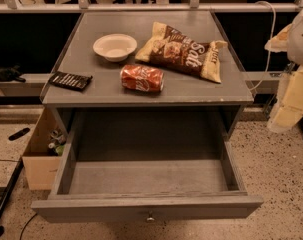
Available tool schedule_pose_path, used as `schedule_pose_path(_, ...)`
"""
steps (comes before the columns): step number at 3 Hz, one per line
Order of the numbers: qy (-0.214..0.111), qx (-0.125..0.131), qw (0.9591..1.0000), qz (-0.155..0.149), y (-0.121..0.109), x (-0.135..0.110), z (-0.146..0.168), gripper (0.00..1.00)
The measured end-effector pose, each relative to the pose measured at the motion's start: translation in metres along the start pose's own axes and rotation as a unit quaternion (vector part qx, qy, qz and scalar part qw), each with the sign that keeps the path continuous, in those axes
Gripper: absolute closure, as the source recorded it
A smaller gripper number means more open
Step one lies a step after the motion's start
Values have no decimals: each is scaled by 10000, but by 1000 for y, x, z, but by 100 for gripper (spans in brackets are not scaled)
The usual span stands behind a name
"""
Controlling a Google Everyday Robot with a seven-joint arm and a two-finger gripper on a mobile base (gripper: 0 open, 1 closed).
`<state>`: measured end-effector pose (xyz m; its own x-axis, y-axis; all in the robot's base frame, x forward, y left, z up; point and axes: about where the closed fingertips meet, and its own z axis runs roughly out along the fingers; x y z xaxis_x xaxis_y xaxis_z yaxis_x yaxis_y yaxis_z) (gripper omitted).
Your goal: Place coke can into top drawer
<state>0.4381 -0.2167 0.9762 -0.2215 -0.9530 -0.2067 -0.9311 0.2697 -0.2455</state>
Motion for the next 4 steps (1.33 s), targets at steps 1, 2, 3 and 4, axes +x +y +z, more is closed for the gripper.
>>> schedule_pose_path(1,0,0,10000,0,0,0,0,0)
schedule_pose_path(2,-115,145,9997,-182,-17,-7,0,0)
schedule_pose_path(3,-385,238,9982,-400,-52,-26,12,0)
schedule_pose_path(4,-1020,26,9932,-563,-89,-63,38,0)
